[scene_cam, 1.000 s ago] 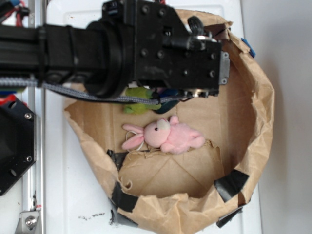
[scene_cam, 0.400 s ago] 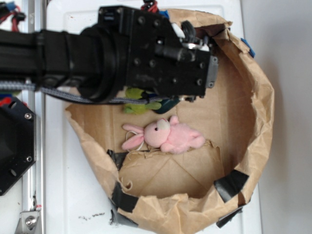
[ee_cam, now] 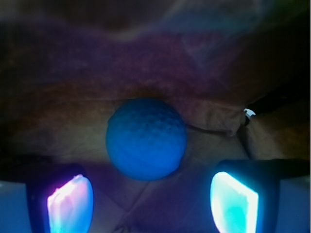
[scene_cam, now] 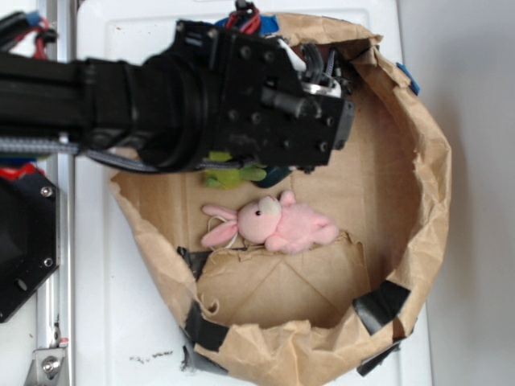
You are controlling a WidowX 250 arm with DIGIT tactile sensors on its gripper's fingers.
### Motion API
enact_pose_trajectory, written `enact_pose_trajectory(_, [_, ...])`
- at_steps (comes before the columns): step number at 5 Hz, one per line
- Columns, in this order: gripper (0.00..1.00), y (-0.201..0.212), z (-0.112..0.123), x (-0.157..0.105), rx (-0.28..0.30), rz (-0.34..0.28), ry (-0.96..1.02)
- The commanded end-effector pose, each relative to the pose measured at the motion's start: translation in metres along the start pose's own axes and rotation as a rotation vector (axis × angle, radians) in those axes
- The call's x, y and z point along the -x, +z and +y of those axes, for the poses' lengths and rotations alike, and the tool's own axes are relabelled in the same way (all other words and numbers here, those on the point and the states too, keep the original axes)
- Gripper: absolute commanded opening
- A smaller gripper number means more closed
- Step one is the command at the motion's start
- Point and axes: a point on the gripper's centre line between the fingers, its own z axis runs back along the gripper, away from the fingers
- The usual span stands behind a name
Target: Grab the blue ball.
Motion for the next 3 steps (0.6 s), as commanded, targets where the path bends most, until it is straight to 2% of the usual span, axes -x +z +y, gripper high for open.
enact_pose_trajectory(1, [1.00,0.0040,-0.0026,0.0040,0.034,-0.041,0.032])
enact_pose_trajectory(2, [1.00,0.0028,-0.0011,0.0051,0.031,-0.048,0.029])
enact_pose_trajectory(3, [1.00,-0.0037,-0.0015,0.0050,0.024,-0.103,0.055])
